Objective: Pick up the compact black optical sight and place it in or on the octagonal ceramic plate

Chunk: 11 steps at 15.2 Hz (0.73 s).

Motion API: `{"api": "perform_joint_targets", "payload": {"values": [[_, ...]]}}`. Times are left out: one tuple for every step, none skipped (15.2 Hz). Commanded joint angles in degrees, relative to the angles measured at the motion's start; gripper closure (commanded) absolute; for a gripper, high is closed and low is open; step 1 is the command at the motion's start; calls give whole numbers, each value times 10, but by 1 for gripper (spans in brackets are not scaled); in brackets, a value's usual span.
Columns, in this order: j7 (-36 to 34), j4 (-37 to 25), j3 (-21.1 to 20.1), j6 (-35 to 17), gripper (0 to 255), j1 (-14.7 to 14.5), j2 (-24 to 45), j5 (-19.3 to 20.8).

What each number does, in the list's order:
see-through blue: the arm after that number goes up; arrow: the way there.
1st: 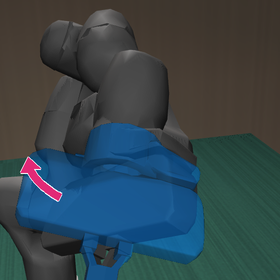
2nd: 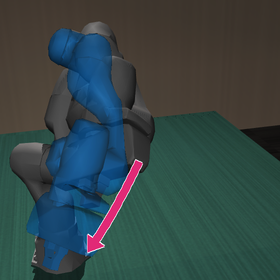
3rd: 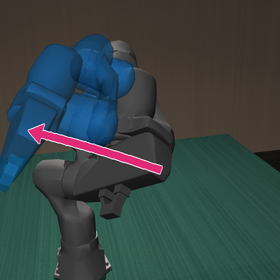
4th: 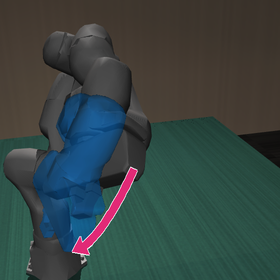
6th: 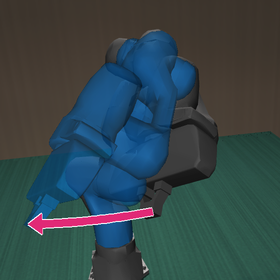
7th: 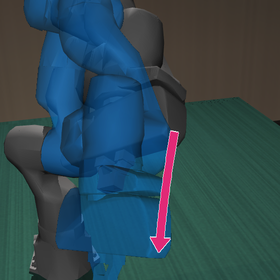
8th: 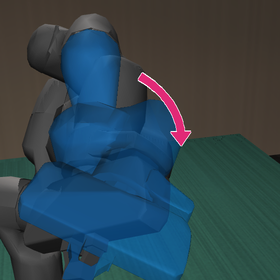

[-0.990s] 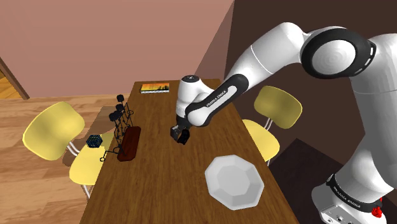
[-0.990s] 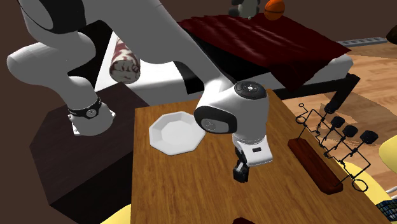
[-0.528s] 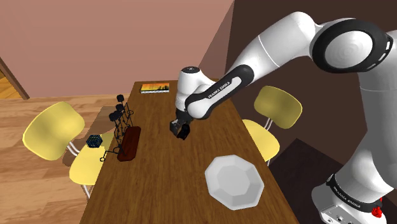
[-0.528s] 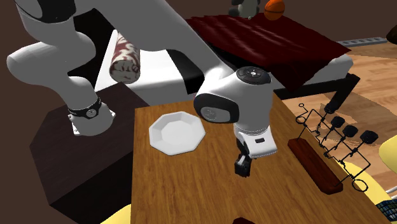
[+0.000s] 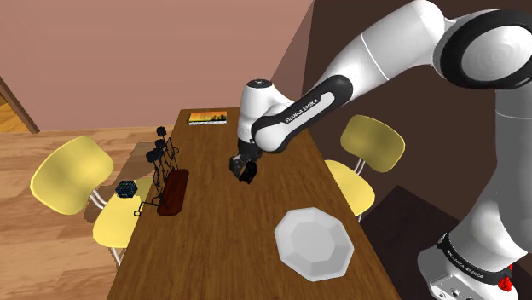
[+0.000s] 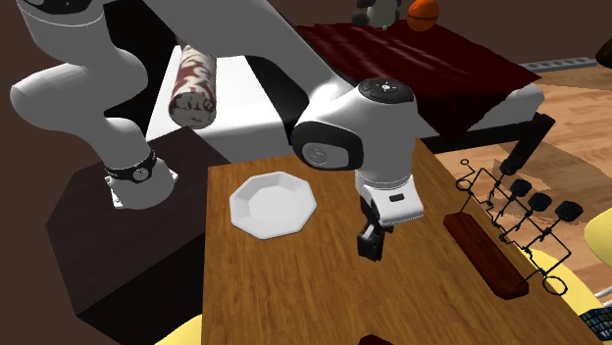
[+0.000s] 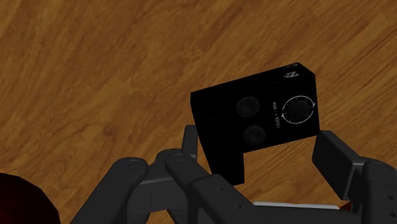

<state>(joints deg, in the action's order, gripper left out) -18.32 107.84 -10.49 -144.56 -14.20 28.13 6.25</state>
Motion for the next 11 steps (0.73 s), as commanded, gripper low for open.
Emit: {"api": "perform_joint_targets", "payload": {"values": [[-5, 58, -4, -22, 255, 1, -36, -3], [-8, 87, -6, -34, 255, 1, -54, -4], [-11, 116, -8, -45, 255, 0, -72, -6], [-15, 144, -10, -56, 255, 0, -89, -7], [-18, 171, -13, -66, 255, -1, -106, -10], [-21, 197, -15, -76, 255, -2, -123, -12], [-24, 223, -18, -85, 255, -3, -140, -15], [-26, 249, -21, -94, 255, -4, -157, -18], [-29, 274, -24, -103, 255, -5, -174, -21], [-31, 298, -28, -111, 255, -6, -190, -26], [-33, 322, -32, -119, 255, -8, -207, -30]]}}
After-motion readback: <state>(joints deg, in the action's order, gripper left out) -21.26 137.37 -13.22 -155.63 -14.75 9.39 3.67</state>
